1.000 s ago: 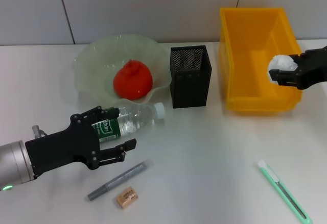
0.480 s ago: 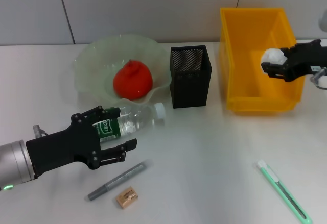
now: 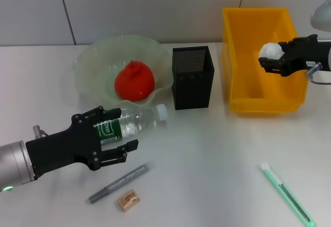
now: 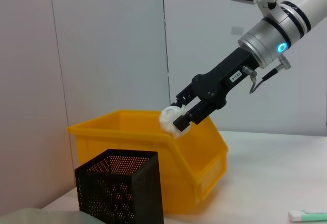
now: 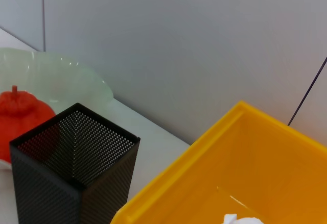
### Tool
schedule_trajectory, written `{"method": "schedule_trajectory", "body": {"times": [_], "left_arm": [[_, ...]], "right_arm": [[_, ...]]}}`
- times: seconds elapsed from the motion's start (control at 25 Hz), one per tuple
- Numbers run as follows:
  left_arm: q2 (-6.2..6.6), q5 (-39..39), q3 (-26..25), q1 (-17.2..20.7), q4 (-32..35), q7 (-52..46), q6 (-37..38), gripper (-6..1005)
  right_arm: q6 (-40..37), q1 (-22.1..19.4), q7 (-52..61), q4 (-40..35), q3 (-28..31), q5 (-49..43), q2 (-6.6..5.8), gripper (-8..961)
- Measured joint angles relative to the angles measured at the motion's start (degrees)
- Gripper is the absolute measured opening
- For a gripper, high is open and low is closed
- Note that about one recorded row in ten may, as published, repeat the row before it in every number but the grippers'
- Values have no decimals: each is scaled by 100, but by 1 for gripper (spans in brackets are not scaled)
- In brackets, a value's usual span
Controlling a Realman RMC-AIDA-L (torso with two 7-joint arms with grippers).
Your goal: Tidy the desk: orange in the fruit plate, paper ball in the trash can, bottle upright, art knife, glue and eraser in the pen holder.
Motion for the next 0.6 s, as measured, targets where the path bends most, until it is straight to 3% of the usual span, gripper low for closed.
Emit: {"method": "schedule_trajectory", "body": {"times": [0.12, 0.44, 0.6], "left_arm": [[0, 0, 0, 0, 11, -1, -2, 816], [0, 0, 0, 0, 20, -2, -2, 816], [0, -9, 0, 21, 28, -2, -1, 816]], "right_arm": [[41, 2, -34, -10, -10, 0, 4, 530], [243, -45, -40, -1, -15, 93, 17, 694], [295, -199, -288, 126, 2, 607, 16, 694]]}}
